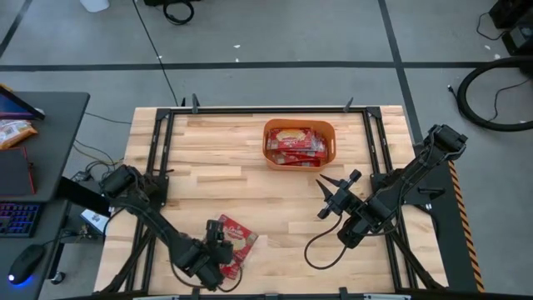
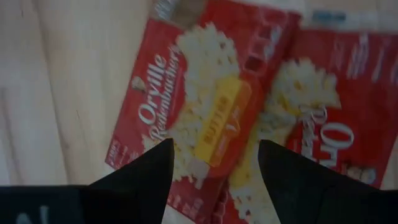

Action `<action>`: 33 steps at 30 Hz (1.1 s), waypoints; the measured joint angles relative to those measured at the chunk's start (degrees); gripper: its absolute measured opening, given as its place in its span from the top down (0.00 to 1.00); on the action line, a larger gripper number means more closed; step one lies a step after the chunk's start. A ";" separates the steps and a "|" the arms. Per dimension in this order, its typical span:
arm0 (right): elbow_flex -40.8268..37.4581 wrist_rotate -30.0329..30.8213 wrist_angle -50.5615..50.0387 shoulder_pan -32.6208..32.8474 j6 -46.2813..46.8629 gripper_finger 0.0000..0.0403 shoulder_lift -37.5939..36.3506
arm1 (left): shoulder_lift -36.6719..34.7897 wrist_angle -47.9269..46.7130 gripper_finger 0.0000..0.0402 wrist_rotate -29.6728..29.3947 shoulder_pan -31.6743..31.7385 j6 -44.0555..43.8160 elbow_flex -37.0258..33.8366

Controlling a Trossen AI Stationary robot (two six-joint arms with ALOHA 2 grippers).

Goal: Sort popcorn bags into baskets
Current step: Put the red popcorn bag into the orange bin

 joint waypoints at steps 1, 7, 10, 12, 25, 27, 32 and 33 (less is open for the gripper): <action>0.00 0.00 0.00 -0.01 0.00 0.77 0.00 | 0.00 0.19 0.42 -0.56 -0.46 -0.02 -0.56; 0.00 0.00 0.04 -0.01 0.00 0.77 0.00 | 0.00 3.15 0.43 -1.77 -1.43 0.01 -4.25; 0.00 0.00 0.13 -0.01 0.00 0.77 0.00 | 0.00 5.47 0.43 -1.69 -1.43 -0.03 -6.23; 0.00 0.00 0.15 -0.01 0.00 0.77 0.00 | 0.00 5.80 0.43 -1.71 -1.43 -0.03 -7.01; 0.00 0.01 0.13 -0.01 -0.01 0.77 0.00 | -0.07 6.50 0.58 -2.08 -1.36 1.51 -11.36; 0.00 0.01 0.13 -0.01 -0.02 0.77 0.00 | -0.07 6.54 0.65 -1.86 -1.32 1.55 -11.38; 0.00 0.00 0.13 -0.01 -0.02 0.77 0.00 | -0.02 6.53 0.85 -1.49 -1.32 0.79 -11.43; 0.00 0.00 0.13 -0.01 -0.02 0.77 0.00 | -0.01 6.66 0.90 -1.49 -1.23 0.01 -11.43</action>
